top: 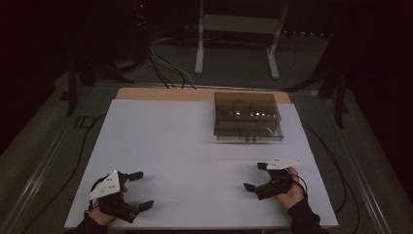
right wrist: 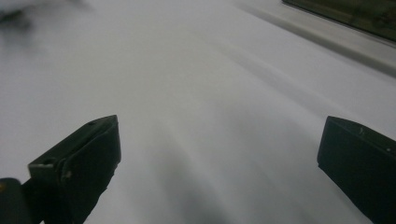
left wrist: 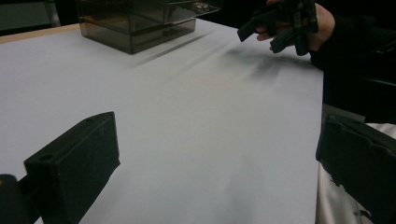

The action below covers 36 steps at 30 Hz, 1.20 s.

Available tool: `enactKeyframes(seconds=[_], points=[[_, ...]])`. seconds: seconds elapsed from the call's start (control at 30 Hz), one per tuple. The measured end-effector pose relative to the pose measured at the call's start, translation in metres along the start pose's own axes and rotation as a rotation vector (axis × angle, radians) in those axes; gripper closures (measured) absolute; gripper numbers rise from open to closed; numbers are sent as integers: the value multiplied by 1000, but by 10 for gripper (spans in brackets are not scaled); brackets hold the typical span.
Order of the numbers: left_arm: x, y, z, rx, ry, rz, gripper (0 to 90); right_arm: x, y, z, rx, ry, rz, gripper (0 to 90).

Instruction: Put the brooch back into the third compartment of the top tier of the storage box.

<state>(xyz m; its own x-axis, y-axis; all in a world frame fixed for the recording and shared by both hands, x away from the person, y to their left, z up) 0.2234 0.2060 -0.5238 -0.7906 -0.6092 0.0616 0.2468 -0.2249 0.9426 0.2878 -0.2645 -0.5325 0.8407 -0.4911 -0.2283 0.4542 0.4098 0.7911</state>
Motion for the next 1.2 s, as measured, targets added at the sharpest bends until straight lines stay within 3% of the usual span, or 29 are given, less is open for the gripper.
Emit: enactKeyframes(seconds=[0.27, 0.63, 1.2], points=[[0, 0, 0, 0, 0, -1, 5, 4, -14, 18, 20, -12, -32, 0], [1, 0, -1, -6, -1, -4, 5, 9, -32, 35, 31, -67, -44, 0], [1, -1, -1, -8, -1, -6, 5, 16, -33, 28, 35, -72, -17, 0]])
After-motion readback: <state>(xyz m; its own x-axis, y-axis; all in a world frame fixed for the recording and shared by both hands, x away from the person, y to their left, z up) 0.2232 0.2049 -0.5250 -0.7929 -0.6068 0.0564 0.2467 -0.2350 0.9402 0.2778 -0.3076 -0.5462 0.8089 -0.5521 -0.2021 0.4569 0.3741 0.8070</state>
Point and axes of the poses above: each handheld gripper's, and its own axes: z roughly backward along the jaws, y roughly out of its top, x roughly to its right, the point moved 2 cm from there along -z, roughly forward along the jaws, and after that the axes turned 9 degrees about y, right-handed, at the moved point
